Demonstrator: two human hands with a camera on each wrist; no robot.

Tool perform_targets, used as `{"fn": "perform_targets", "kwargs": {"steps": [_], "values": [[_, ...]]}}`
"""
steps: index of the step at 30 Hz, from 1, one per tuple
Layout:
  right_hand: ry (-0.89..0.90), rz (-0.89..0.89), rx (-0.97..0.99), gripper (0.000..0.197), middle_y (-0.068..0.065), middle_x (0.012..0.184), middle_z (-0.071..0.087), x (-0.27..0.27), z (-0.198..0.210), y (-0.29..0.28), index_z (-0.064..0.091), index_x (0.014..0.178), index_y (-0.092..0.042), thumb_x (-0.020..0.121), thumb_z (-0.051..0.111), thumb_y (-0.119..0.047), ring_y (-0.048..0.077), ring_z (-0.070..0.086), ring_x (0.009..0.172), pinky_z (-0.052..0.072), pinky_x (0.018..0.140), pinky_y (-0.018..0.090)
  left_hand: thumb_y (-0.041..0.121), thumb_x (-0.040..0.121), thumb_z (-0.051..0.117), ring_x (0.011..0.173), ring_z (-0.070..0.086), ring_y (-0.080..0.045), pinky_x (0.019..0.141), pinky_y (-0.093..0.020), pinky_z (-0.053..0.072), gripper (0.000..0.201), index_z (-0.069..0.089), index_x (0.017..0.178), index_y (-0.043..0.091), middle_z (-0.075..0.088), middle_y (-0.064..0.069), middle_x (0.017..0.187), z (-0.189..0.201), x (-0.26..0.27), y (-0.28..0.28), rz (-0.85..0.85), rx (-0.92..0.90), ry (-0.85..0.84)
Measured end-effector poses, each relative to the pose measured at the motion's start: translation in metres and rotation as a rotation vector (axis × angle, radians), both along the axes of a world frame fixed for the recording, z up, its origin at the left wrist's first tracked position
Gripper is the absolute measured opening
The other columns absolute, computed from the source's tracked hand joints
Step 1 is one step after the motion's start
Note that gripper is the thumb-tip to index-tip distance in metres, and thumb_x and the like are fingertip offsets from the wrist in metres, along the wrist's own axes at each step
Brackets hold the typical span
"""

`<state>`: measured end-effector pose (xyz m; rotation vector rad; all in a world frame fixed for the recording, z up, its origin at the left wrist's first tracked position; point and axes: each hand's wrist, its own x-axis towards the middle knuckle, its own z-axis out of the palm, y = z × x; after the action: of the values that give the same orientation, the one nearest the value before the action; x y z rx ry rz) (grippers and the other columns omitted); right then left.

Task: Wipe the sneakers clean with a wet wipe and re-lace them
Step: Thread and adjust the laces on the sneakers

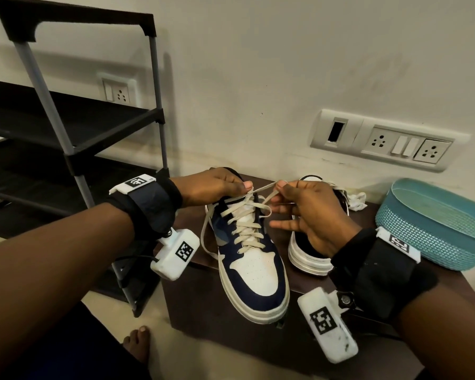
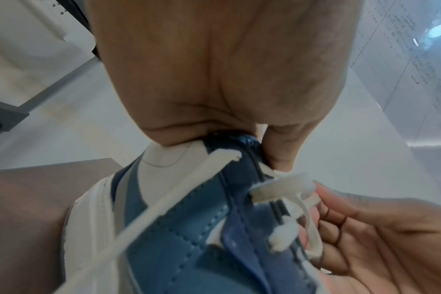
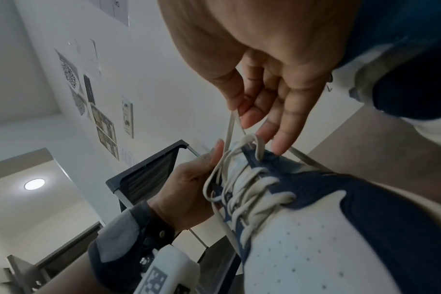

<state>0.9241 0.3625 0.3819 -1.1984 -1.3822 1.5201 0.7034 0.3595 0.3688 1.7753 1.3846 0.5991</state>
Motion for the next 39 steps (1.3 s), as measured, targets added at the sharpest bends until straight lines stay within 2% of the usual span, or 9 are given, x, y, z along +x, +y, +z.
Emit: {"fn": "perform_targets", "kwargs": {"steps": [8,10,16,19,23,30,33,36,39], "values": [[-0.108,0.094,0.046,0.024,0.013,0.086,0.073,-0.001,-0.016,-0.008,0.068,0.098,0.008,0.091,0.075,-0.014,0.019,0.072,0.075,0.063,0.064,0.028,0.058,0.096,0.051,0.068,0.05,-0.024,0.07,-0.033,0.043,0.066,0.057,0.082,-0.006,0.058,-0.01,0.075,0.002,-0.001,-0.002,0.001,-0.016,0.003],[-0.105,0.077,0.046,0.029,0.013,0.085,0.072,-0.002,-0.017,-0.007,0.066,0.103,0.012,0.094,0.071,-0.015,0.019,0.071,0.075,0.063,0.064,0.031,0.056,0.094,0.049,0.065,0.052,-0.018,0.069,-0.029,0.044,0.053,0.058,0.075,0.007,0.058,-0.005,0.071,0.003,0.0,-0.002,0.003,-0.005,0.015],[0.034,0.073,-0.193,0.013,0.015,0.1,0.075,0.001,-0.01,-0.003,0.067,0.105,-0.004,0.1,0.063,-0.015,0.029,0.074,0.093,0.064,0.072,0.042,0.048,0.102,0.043,0.064,0.051,-0.014,0.07,-0.028,0.043,0.048,0.054,0.073,0.012,0.057,0.0,0.069,0.005,0.005,-0.004,0.014,-0.013,0.05],[0.064,0.093,-0.237,0.02,0.018,0.112,0.075,0.0,-0.009,-0.003,0.069,0.114,-0.003,0.102,0.06,-0.016,0.033,0.073,0.106,0.063,0.08,0.045,0.048,0.104,0.042,0.073,0.052,-0.026,0.076,-0.036,0.044,0.058,0.056,0.085,-0.005,0.059,-0.011,0.08,0.004,0.001,-0.006,0.01,-0.031,0.043],[0.034,0.111,-0.167,0.025,0.018,0.108,0.076,-0.002,-0.007,-0.004,0.067,0.116,0.001,0.101,0.061,-0.017,0.032,0.074,0.104,0.063,0.08,0.045,0.054,0.095,0.049,0.069,0.045,-0.027,0.07,-0.035,0.041,0.067,0.052,0.082,-0.012,0.054,-0.013,0.077,0.002,-0.005,-0.008,0.021,-0.026,-0.022],[0.106,0.06,-0.208,0.017,0.023,0.115,0.072,-0.004,-0.01,-0.001,0.065,0.106,0.0,0.101,0.06,-0.015,0.028,0.075,0.094,0.063,0.08,0.036,0.038,0.104,0.047,0.054,0.047,-0.009,0.061,-0.024,0.039,0.046,0.055,0.068,0.011,0.053,0.003,0.06,0.006,-0.006,-0.007,0.126,0.022,-0.115],[0.029,0.063,-0.091,0.023,0.02,0.112,0.073,-0.003,-0.009,0.0,0.066,0.109,0.0,0.1,0.064,-0.021,0.027,0.076,0.088,0.064,0.076,0.034,0.039,0.104,0.049,0.053,0.046,-0.012,0.061,-0.027,0.038,0.048,0.056,0.064,0.014,0.052,0.002,0.059,0.007,-0.004,-0.008,0.124,0.01,-0.114],[-0.287,-0.034,0.335,0.039,0.002,0.106,0.073,0.002,-0.006,0.0,0.061,0.126,-0.014,0.094,0.071,-0.034,0.013,0.073,0.086,0.062,0.074,0.032,0.037,0.105,0.048,0.051,0.05,-0.01,0.058,-0.021,0.041,0.051,0.057,0.06,0.014,0.056,0.003,0.056,0.009,-0.001,-0.009,0.163,0.015,-0.124],[-0.478,-0.153,0.731,0.018,-0.011,0.089,0.067,0.004,0.0,-0.01,0.067,0.103,-0.026,0.089,0.074,-0.036,0.0,0.063,0.076,0.048,0.067,0.018,0.036,0.105,0.049,0.064,0.056,-0.023,0.062,-0.024,0.047,0.055,0.063,0.078,-0.01,0.063,-0.014,0.071,0.011,0.001,-0.008,0.196,0.012,-0.164]]}}
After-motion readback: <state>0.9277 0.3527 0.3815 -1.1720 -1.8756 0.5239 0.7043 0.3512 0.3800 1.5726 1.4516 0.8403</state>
